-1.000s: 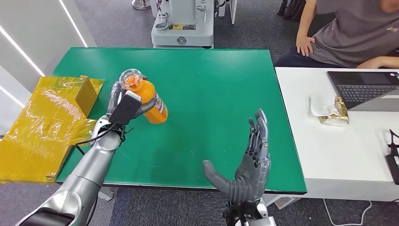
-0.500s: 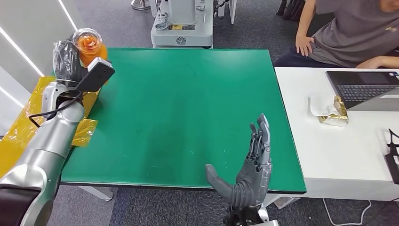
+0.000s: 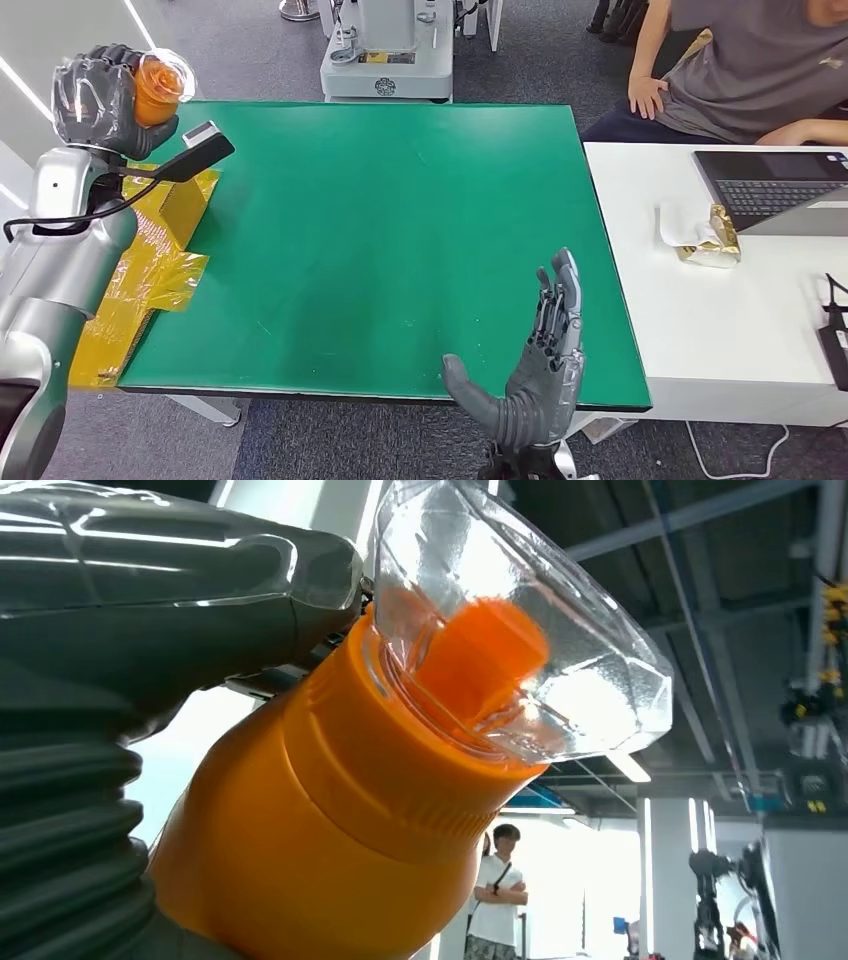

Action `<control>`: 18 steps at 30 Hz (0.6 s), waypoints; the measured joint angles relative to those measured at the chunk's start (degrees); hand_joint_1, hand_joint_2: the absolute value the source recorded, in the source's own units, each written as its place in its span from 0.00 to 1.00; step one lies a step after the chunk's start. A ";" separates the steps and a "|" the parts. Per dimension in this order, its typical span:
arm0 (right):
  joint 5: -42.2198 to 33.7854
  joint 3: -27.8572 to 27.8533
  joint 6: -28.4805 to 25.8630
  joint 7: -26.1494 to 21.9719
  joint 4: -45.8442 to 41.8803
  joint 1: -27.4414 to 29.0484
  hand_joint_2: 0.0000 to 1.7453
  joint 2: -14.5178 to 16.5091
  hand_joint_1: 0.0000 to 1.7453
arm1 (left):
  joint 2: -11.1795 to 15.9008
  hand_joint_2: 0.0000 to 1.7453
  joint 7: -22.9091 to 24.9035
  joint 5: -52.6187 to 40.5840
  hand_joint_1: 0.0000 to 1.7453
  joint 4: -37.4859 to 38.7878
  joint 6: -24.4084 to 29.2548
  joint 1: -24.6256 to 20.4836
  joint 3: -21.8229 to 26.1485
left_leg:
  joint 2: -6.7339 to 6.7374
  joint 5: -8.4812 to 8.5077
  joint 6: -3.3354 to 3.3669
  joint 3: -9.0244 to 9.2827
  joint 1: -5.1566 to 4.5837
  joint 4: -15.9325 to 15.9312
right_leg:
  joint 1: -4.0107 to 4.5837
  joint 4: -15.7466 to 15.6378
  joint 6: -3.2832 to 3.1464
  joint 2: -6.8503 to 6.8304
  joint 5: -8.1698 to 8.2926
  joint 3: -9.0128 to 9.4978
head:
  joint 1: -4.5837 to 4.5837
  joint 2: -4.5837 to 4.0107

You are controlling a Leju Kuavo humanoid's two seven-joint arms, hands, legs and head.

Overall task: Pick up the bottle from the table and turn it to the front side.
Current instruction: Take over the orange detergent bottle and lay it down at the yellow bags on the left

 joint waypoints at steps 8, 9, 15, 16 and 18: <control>0.37 -0.01 0.00 0.00 -0.61 0.71 1.00 -0.23 0.00 | -0.52 1.00 1.13 -1.63 1.00 4.67 2.51 2.80 -2.12 | 0.02 -0.01 -0.01 0.00 0.00 0.00 | 0.00 -0.01 0.00 0.04 0.00 -0.02 | -0.01 0.00; 0.34 -0.01 0.00 0.00 -0.63 0.74 1.00 -0.23 0.00 | -0.62 1.00 1.11 -1.75 1.00 5.26 2.58 3.33 -2.15 | 0.02 -0.02 -0.02 0.00 0.01 0.00 | 0.00 0.00 0.00 0.04 -0.01 -0.02 | 0.00 0.00; 0.09 -0.01 0.02 0.00 -0.66 0.90 1.00 -0.24 0.00 | -1.16 1.00 1.60 -3.87 1.00 9.55 2.62 5.95 -2.24 | 0.03 -0.02 -0.02 0.00 0.01 -0.01 | 0.00 0.00 -0.02 0.05 -0.02 -0.03 | 0.01 0.00; 0.15 -0.01 0.02 0.00 -0.70 0.96 1.00 -0.26 0.00 | -1.25 1.00 2.13 -4.44 1.00 10.19 2.64 6.39 -2.29 | 0.02 -0.02 -0.02 0.00 0.01 -0.01 | 0.00 0.00 -0.02 0.05 -0.02 -0.03 | 0.01 0.00; 0.30 -0.01 0.02 0.00 -0.85 1.10 1.00 -0.32 0.00 | -1.39 1.00 3.50 -5.89 1.00 11.36 2.63 7.12 -2.47 | 0.02 -0.02 -0.02 0.00 0.01 -0.01 | 0.00 -0.01 -0.02 0.04 -0.02 -0.03 | 0.01 0.00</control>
